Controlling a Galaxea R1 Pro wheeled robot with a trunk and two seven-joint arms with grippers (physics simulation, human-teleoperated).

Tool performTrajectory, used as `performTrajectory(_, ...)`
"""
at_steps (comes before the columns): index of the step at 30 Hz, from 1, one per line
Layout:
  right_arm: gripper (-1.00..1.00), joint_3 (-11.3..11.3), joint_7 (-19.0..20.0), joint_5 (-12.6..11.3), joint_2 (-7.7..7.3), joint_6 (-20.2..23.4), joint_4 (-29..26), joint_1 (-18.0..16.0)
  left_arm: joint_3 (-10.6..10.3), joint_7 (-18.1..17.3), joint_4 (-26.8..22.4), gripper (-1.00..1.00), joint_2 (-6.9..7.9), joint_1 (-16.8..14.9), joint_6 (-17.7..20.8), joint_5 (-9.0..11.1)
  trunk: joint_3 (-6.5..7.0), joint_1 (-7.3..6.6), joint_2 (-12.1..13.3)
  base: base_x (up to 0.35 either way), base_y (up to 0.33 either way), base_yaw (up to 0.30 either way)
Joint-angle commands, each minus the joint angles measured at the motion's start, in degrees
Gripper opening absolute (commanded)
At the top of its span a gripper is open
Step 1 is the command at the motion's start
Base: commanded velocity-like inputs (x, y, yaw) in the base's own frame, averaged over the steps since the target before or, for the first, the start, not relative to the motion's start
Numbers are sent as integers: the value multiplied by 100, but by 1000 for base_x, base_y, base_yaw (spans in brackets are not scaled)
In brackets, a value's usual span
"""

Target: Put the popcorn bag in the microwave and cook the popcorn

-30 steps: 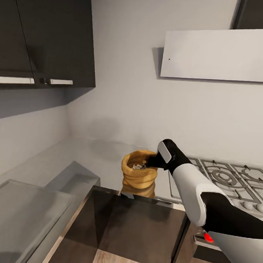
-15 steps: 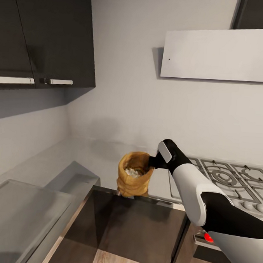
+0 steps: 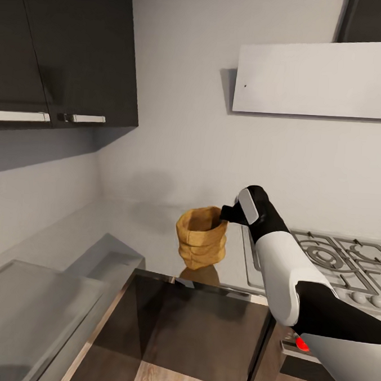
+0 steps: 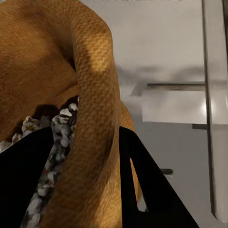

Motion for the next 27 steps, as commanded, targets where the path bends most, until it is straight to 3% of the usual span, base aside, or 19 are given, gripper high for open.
performTrajectory(1, -100, -22, -60, -64, 6, 8, -7, -7, -6, 15, -10, 100, -2, 3, -8, 34, -6, 1, -4, 0, 0, 0)
performTrajectory(27, -100, -51, -42, -65, 6, 8, -9, -4, -6, 20, -15, 100, -2, 3, -16, 34, -6, 1, -4, -329, 0, 0)
